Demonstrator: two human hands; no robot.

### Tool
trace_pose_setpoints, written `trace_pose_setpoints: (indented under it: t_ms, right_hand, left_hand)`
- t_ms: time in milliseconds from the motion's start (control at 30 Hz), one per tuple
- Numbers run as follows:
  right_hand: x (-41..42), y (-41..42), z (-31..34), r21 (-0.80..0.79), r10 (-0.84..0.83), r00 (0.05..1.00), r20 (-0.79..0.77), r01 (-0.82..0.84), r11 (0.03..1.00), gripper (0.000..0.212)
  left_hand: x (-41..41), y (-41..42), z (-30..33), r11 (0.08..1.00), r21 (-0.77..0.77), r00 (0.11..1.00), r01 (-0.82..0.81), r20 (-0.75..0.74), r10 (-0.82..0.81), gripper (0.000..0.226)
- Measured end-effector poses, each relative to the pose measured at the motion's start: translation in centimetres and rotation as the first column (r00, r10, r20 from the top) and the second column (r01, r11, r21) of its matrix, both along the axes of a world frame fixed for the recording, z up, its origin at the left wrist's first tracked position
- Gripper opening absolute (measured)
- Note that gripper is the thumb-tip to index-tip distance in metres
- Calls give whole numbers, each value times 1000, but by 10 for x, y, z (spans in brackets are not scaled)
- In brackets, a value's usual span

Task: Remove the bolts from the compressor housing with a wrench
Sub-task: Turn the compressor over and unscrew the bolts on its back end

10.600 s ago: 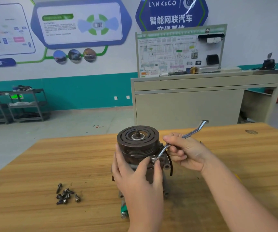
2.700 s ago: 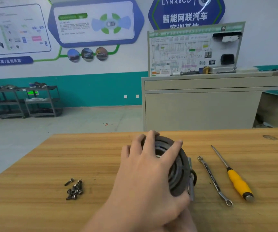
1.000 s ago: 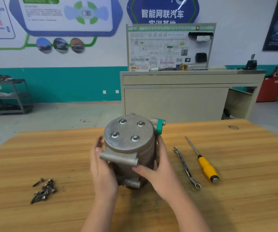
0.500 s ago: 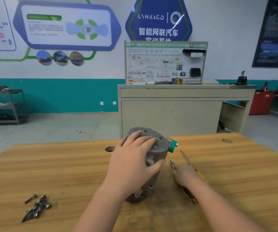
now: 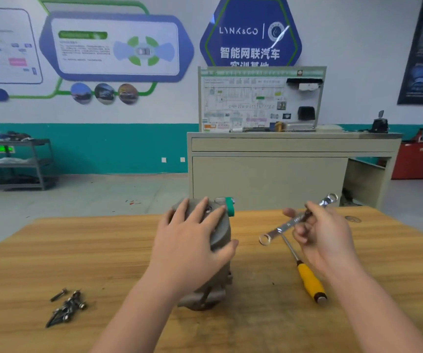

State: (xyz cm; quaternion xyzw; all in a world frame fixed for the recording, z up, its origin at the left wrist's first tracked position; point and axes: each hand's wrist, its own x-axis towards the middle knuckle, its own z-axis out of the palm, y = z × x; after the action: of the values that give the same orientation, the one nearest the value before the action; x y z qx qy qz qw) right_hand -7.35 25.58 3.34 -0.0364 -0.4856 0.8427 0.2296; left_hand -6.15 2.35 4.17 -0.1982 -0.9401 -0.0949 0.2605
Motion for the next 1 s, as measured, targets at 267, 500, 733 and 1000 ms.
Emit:
trace_pose_setpoints:
  t_ms: [267, 500, 733, 1000]
  right_hand:
    - [21, -58, 23, -76, 106, 984, -143, -117, 990, 10]
    - [29, -66, 21, -104, 200, 955, -218, -226, 968, 32]
    - [35, -70, 22, -182, 124, 967, -223, -167, 969, 19]
    - [41, -81, 16, -115, 72, 964, -257, -104, 988, 19]
  left_hand:
    - [-14, -15, 1, 1000, 2, 984, -28, 179, 27, 85]
    - [-12, -7, -4, 997, 66, 996, -30, 85, 24, 75]
    - [-12, 1, -11, 989, 116, 995, -96, 38, 93, 81]
    - [-10, 10, -13, 982, 132, 991, -136, 1, 137, 79]
